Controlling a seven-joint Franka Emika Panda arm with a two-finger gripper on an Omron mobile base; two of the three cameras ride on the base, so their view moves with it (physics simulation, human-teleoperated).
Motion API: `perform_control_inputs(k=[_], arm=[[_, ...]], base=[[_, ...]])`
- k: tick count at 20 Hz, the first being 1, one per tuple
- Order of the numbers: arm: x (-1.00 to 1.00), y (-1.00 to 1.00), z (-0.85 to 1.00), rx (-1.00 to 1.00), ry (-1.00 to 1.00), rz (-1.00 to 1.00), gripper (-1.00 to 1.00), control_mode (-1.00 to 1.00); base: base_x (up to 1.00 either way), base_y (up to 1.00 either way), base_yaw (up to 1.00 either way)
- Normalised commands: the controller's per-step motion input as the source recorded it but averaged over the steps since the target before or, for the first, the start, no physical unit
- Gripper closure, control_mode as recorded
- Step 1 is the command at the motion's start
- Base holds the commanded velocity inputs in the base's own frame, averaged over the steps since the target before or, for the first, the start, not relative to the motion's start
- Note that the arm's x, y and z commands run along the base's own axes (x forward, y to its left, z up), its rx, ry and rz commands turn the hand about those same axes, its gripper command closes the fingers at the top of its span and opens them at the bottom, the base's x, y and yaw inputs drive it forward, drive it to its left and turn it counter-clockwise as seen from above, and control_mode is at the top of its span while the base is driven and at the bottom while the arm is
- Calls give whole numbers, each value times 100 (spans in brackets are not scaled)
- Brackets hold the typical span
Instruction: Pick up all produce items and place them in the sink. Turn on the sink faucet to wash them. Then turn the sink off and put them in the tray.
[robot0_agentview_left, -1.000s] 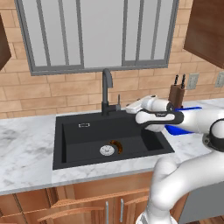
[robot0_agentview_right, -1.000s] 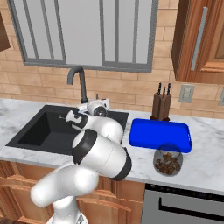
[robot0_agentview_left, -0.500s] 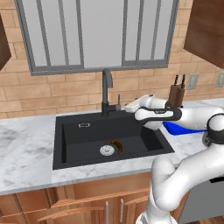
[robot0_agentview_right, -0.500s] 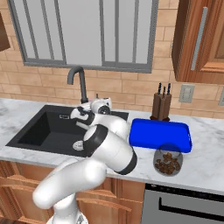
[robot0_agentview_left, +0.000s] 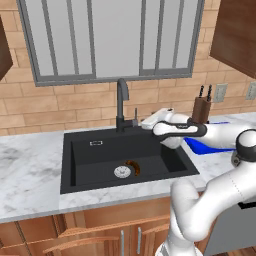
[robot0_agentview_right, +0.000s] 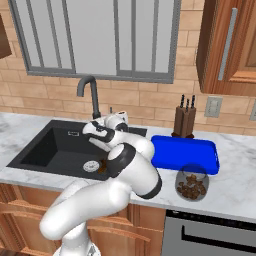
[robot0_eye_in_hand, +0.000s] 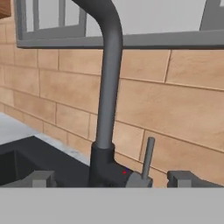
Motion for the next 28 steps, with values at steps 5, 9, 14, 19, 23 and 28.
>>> perform_control_inputs(k=[5, 9, 14, 19, 23, 28], arm=[[24, 1, -6, 0, -2, 6, -100, -100], [30, 0, -6, 0, 0, 6, -100, -100], [33, 3, -6, 0, 0, 6, -100, -100], [32, 3, -5, 0, 0, 5, -100, -100], [29, 3, -8, 0, 0, 5, -100, -100], [30, 7, -10, 0, 0, 5, -100, -100]], base=[[0, 0, 0], [0, 0, 0], [0, 0, 0], [0, 0, 0], [0, 0, 0], [0, 0, 0]])
